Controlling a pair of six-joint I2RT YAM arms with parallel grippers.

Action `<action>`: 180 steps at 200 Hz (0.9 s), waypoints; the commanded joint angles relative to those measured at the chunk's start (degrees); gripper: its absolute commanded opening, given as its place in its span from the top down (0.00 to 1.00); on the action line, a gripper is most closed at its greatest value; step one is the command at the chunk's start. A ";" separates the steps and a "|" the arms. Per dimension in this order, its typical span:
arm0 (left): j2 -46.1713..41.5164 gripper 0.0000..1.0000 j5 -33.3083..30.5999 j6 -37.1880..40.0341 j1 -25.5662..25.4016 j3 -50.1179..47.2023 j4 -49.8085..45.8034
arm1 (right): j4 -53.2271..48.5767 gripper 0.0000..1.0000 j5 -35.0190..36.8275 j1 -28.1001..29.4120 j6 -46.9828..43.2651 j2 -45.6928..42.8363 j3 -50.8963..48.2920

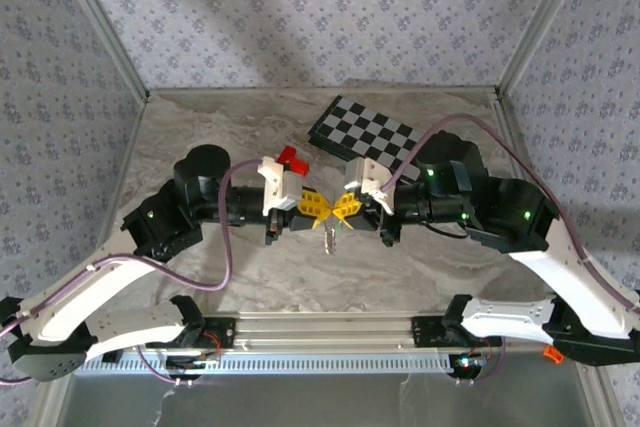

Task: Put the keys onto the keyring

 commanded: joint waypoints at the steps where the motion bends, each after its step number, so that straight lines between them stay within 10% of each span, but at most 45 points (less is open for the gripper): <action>1: 1.07 0.94 1.11 1.93 -0.63 2.03 -2.21 | -5.70 1.00 3.86 1.47 -2.88 2.51 3.19; 111: -3.99 1.00 -0.44 -2.08 -0.63 -2.78 10.80 | 15.71 0.89 7.62 5.10 6.49 -4.04 -9.32; 180: -5.34 1.00 1.56 -6.66 -0.63 -7.14 19.07 | 23.23 1.00 6.05 4.97 7.48 -8.32 -13.69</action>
